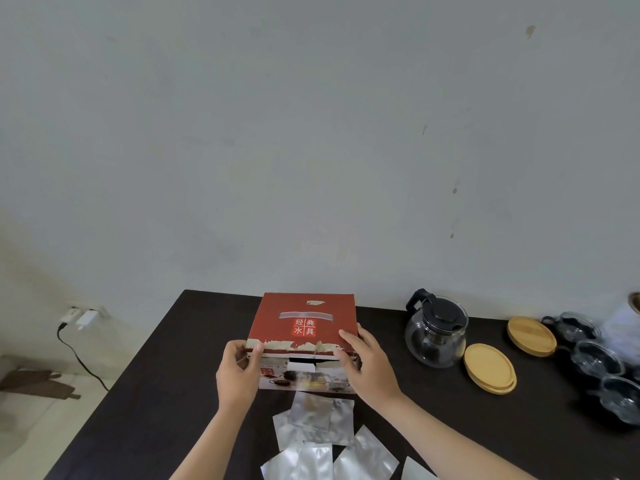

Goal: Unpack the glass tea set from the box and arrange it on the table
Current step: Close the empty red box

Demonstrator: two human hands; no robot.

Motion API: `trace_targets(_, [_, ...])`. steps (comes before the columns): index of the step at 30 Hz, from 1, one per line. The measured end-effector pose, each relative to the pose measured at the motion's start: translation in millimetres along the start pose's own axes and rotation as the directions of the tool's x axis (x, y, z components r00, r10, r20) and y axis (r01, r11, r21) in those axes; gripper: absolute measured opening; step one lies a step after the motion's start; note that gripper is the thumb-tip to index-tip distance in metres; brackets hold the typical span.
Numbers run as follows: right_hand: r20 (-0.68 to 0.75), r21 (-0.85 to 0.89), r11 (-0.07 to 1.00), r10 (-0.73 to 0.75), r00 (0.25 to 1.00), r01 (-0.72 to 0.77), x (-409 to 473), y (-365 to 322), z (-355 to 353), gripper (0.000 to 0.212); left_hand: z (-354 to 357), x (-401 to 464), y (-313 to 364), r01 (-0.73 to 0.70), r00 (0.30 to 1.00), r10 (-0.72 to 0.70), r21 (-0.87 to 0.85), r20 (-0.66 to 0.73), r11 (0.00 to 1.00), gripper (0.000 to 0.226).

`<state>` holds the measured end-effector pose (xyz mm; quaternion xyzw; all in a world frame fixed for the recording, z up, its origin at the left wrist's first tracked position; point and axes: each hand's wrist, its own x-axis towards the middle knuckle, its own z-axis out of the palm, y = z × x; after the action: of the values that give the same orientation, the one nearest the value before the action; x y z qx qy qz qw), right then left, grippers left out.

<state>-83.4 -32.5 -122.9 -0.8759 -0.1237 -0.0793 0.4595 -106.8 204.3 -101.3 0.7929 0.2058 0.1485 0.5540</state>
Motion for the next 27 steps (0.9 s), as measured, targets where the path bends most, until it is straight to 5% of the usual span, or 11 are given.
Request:
trace_targets(7, [0.023,0.026,0.999,0.021,1.0,-0.021,-2,-1,-1,0.085,2,-2,0,0.007,1.0,-0.007,0.003,-0.029,1.0,0.015])
trace_targets(13, [0.022,0.026,0.998,0.05,0.998,-0.051,-2,-7,-6,0.046,-4,0,-7,-0.07,0.996,0.066,0.06,0.06,0.996,0.012])
trace_targets(27, [-0.038,0.045,0.999,0.024,0.999,-0.023,-3,-5,-1,0.049,-8,4,-7,-0.043,0.994,0.033,0.099,0.101,0.994,0.013])
